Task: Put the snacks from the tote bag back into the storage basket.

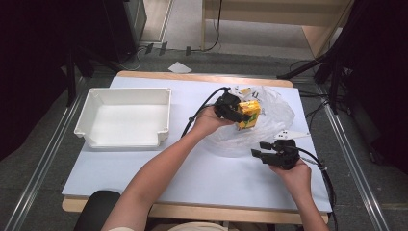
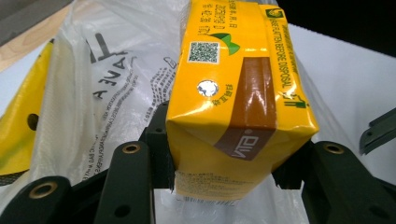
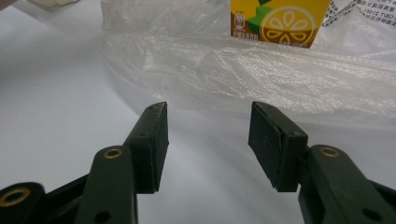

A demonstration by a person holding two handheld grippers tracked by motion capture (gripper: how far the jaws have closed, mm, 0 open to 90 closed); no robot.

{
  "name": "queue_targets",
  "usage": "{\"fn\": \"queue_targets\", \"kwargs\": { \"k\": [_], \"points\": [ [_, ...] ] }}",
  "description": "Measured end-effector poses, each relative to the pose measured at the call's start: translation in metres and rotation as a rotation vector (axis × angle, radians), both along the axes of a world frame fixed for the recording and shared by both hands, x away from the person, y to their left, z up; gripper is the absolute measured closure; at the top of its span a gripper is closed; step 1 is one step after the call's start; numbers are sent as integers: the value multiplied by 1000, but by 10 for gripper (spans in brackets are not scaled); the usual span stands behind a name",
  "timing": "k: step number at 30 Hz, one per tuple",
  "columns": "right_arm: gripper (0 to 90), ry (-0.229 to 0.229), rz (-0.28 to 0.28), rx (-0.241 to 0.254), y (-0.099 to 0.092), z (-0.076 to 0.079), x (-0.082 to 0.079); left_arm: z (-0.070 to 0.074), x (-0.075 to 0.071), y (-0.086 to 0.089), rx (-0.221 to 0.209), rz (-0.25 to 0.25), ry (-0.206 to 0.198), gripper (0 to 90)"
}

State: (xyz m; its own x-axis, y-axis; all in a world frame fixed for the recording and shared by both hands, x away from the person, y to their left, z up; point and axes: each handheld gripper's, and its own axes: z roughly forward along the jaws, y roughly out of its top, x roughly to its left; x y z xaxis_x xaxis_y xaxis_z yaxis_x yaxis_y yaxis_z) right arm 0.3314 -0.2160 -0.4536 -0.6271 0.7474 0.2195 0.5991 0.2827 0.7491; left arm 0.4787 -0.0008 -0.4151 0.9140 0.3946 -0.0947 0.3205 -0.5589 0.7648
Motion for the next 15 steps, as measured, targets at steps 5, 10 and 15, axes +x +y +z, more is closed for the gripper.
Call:
{"fn": "queue_targets", "kwargs": {
  "k": [5,10,15],
  "points": [
    [489,-6,2,10,0,0,0,11,-3,4,0,-2,-9,524],
    [489,-7,1,9,1,1,-2,24,-7,11,0,2,-4,524],
    [490,-16,5,20,3,3,-8,35,-14,18,-10,-1,-5,523]
  ]
}}
